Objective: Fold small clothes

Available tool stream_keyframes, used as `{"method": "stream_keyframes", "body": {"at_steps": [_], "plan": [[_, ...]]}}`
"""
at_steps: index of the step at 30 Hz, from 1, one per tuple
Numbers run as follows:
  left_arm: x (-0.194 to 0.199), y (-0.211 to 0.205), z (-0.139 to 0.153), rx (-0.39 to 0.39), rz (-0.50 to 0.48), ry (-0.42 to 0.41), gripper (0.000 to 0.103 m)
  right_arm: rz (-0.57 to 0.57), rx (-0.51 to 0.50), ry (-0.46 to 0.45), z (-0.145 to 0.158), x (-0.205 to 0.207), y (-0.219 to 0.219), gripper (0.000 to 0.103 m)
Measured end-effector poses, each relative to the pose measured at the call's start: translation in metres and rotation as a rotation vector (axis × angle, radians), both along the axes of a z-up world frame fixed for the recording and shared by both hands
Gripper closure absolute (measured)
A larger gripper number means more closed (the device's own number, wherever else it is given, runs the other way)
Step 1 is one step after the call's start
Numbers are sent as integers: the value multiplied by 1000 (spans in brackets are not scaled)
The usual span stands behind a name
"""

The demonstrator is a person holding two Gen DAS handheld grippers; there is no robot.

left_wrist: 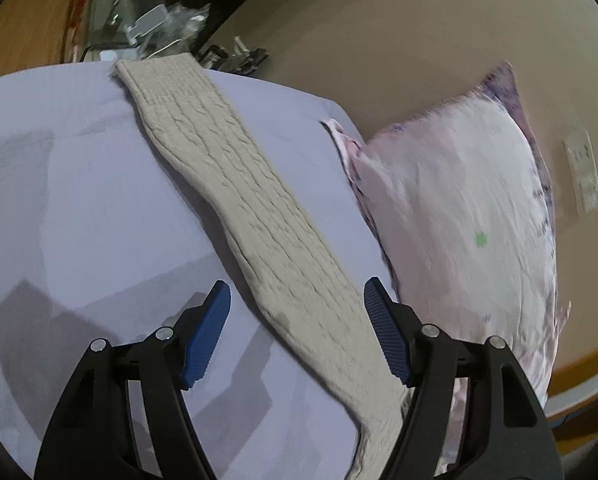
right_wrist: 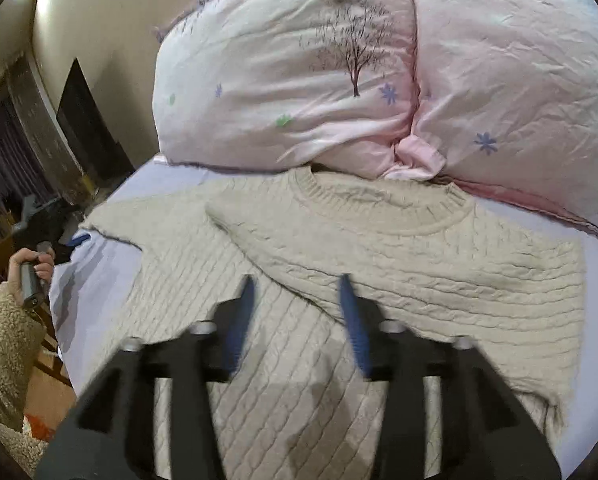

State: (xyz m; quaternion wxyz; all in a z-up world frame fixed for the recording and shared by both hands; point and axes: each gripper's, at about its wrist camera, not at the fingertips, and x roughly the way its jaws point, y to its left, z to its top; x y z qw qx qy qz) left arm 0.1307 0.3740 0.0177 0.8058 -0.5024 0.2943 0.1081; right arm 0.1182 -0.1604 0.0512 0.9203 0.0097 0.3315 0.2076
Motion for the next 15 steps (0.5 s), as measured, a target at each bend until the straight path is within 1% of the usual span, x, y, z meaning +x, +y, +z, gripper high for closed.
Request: {"method": "stream_keyframes", "body": {"at_steps": [2, 3, 5, 6, 7, 8, 10, 12, 14, 15], "plan": [[3, 8, -6, -27, 15, 3, 36, -31, -17, -14, 5, 4, -6, 50], [5, 14, -11, -52, 26, 2, 40, -52, -18, -15, 6, 4, -10, 47], [8, 23, -20, -96, 51, -3, 46, -85, -1, -10, 9, -2, -24, 44], [9, 29, -26, -122, 70, -4, 50, -99, 10, -5, 9, 2, -30, 43], [9, 32, -30, -139, 79, -7, 60, -114, 21, -1, 8, 0, -37, 42], [10, 36, -35, -156, 88, -15, 65, -128, 30, 4, 6, 2, -44, 40], [12, 41, -40, -174, 97, -19, 82, -162, 45, 17, 3, 1, -59, 40], [16, 41, -38, -169, 95, -26, 95, -185, 53, 21, 1, -3, -68, 40], [18, 34, -21, -125, 76, -61, 96, -211, 60, 17, 1, -8, -79, 40], [22, 21, -1, -77, 33, -102, 96, -221, 61, 12, 1, -11, -85, 40]]}}
